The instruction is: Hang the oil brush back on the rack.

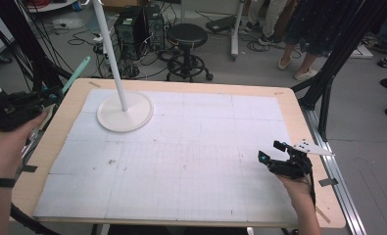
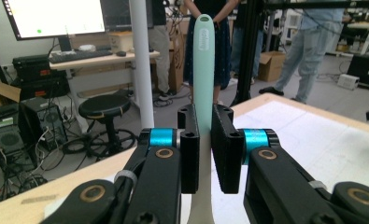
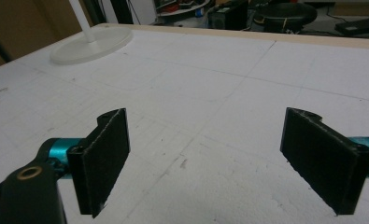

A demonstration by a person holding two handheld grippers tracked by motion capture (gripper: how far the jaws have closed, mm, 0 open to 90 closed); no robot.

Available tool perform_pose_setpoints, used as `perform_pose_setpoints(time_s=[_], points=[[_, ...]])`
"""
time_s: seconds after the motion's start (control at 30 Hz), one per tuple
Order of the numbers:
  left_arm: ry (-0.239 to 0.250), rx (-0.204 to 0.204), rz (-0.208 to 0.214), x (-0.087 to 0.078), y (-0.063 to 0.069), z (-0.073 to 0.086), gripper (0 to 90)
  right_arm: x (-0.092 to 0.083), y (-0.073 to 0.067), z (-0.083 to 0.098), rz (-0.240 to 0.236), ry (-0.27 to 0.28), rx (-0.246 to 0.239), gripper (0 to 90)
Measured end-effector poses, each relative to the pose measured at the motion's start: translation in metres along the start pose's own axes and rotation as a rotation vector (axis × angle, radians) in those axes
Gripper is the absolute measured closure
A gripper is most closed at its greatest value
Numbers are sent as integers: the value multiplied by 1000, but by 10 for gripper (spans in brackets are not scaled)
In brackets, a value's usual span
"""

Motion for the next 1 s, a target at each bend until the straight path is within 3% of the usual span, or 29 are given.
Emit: perform_pose_setpoints(time_s=[0.23,0.43,0.63,1.0], points=[[12,17,-29,-2,-8,-20,821,0,0,0,-1,1,4,149],[37,6,-46,-1,-16,-36,821,0,0,0,-3,1,2,149],[62,1,-65,7,-21,-53,821,1,0,0,-4,-3,0,149],[79,-5,-90,25,-29,-70,821,0,1,1,-5,-4,4,149]])
Point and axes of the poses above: each handheld gripper's, and its own axes: x roughly forward along the jaws, z roughly out of its underside, y roughly to its right, the point moved 10 cm from there along x, roughly forward along the jaws, and after that the axes turned 5 degrees about x, right-handed, at the moved point
